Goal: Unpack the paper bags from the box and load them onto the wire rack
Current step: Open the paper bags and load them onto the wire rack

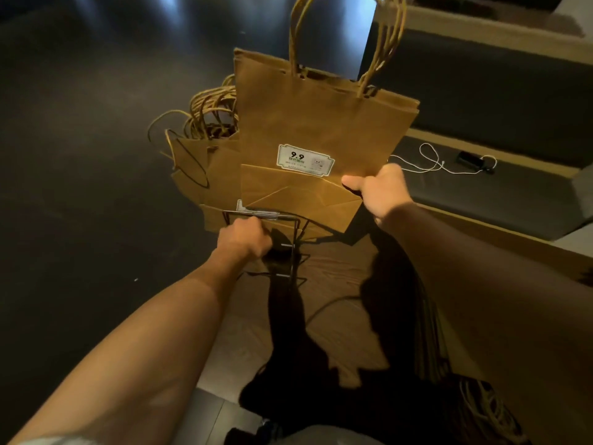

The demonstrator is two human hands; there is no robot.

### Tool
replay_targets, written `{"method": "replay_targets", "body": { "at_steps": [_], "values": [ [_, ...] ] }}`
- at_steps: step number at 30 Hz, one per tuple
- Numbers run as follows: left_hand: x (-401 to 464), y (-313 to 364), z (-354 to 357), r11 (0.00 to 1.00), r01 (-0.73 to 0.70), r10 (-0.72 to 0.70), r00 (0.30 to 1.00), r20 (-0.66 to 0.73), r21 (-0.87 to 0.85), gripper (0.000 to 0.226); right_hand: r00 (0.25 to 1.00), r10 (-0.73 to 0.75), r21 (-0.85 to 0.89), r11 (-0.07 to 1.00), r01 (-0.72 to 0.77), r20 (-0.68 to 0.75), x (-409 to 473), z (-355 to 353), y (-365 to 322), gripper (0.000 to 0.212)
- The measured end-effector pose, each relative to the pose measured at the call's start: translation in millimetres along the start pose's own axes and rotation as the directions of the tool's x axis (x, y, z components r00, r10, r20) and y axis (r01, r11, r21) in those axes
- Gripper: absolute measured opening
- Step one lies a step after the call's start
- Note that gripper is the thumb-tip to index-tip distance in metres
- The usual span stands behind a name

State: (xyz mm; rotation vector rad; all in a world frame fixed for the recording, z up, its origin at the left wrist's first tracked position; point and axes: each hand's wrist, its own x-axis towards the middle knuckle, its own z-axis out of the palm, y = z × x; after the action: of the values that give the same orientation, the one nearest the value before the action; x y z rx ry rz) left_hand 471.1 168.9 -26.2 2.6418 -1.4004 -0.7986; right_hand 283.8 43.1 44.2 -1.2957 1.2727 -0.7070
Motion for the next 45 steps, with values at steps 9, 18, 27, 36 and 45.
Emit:
{"method": "replay_targets", "body": {
  "at_steps": [9,18,27,36,45],
  "values": [
    [28,-4,-1,0.970,-0.112,0.027,0.933,0.359,0.217,0.055,0.996,0.011,-0.250,0.968,0.011,0.086,4,29,-13,0.031],
    [41,-15,2,0.978,-0.044,-0.057,0.885,0.463,0.204,0.065,0.995,0.025,-0.330,0.944,0.010,0.100,10,73,1,0.034],
    [21,-8,-15,0.984,-0.042,-0.042,0.893,0.447,0.175,0.058,0.999,-0.015,-0.561,0.827,0.039,0.047,21,68,-6,0.037],
    [30,-13,-10,0.979,-0.042,-0.045,0.910,0.412,0.199,0.050,0.995,-0.075,-0.582,0.807,0.098,0.063,18,58,-11,0.029],
    [30,-9,-12,0.994,0.005,-0.052,0.905,0.422,0.112,0.045,0.984,-0.129,-0.588,0.789,0.177,0.122,13,69,7,0.051]
  ]
}}
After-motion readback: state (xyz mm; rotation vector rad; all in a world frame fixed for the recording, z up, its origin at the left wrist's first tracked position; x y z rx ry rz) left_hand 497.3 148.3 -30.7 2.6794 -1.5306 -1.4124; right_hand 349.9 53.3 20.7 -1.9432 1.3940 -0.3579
